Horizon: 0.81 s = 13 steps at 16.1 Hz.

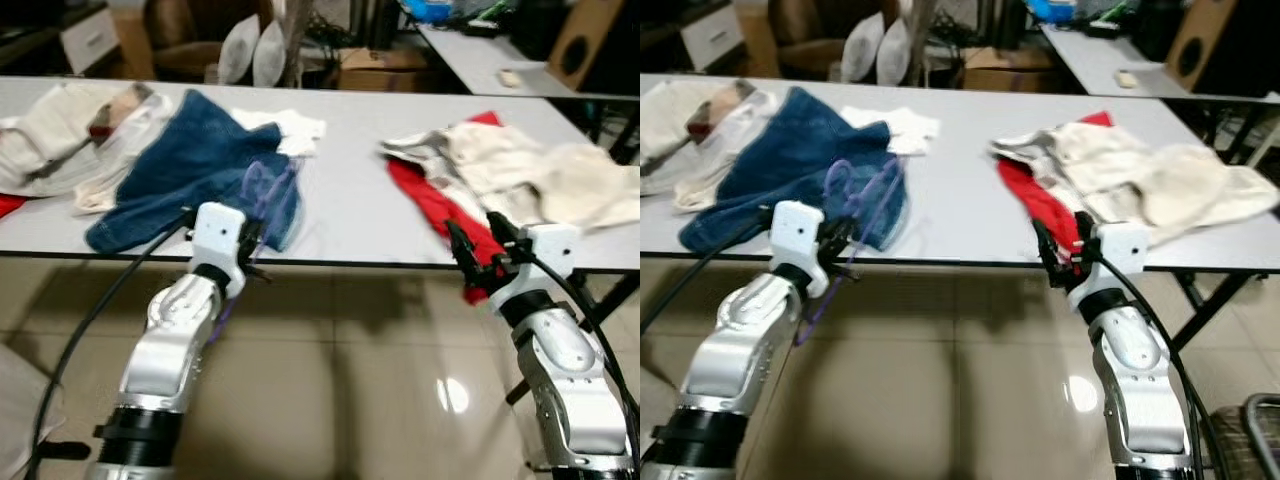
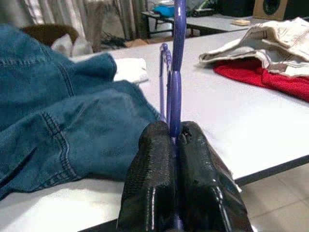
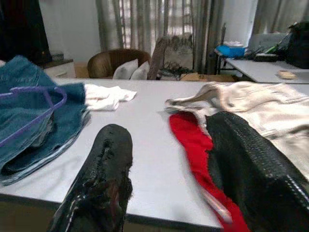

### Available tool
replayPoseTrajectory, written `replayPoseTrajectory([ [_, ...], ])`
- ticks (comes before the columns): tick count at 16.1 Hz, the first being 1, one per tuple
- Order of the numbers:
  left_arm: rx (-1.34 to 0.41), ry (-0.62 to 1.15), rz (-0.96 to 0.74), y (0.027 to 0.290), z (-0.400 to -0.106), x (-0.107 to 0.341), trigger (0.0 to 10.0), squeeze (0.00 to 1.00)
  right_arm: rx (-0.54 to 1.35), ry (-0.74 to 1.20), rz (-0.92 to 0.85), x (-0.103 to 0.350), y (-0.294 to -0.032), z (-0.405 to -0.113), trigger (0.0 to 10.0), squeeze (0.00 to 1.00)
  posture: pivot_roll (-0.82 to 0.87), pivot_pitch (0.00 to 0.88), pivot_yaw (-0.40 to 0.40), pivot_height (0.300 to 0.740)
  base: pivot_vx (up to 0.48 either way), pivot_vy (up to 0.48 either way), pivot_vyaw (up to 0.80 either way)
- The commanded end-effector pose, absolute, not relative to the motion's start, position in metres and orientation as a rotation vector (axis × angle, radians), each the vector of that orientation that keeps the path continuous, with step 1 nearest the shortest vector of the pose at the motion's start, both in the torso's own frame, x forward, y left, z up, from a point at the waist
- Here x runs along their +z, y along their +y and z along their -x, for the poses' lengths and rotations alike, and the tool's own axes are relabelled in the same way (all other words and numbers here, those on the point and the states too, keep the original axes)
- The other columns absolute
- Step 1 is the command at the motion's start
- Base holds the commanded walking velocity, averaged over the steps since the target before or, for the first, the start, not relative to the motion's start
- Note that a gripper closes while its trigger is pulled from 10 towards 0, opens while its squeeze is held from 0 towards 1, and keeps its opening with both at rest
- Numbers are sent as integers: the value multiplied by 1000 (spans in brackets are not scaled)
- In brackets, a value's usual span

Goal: Hang hanger

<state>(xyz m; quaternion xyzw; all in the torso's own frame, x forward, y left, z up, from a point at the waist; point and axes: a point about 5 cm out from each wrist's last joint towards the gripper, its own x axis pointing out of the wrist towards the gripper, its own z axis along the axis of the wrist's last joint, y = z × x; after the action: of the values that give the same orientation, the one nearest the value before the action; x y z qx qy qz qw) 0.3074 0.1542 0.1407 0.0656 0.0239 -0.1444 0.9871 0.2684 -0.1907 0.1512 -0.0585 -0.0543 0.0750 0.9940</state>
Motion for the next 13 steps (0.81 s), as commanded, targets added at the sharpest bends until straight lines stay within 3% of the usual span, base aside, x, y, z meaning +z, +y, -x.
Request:
replayPoseTrajectory([
  [1, -296, 44, -132, 150, -309, 142, 10000, 0, 116, -104, 109, 149, -200, -269, 10000, 0, -115, 18, 27, 740, 0, -341, 0],
  [3, -295, 24, -83, 151, -314, 144, 10000, 0, 111, -85, 82, 148, -206, -267, 10000, 0, -127, 9, 32, 740, 0, 0, 0],
  [4, -320, -6, -76, 149, -314, 148, 6941, 0, 122, -78, 83, 150, -208, -267, 10000, 0, -142, 6, 36, 740, 0, 0, 0],
  [5, -335, -21, -75, 148, -314, 150, 0, 0, 131, -69, 76, 151, -210, -267, 10000, 0, -144, 5, 36, 740, 0, 0, 0],
  [13, -415, 21, -121, 145, -316, 145, 0, 0, 207, -50, 179, 162, -227, -273, 10000, 0, -132, 0, 24, 740, 0, 0, 0],
])
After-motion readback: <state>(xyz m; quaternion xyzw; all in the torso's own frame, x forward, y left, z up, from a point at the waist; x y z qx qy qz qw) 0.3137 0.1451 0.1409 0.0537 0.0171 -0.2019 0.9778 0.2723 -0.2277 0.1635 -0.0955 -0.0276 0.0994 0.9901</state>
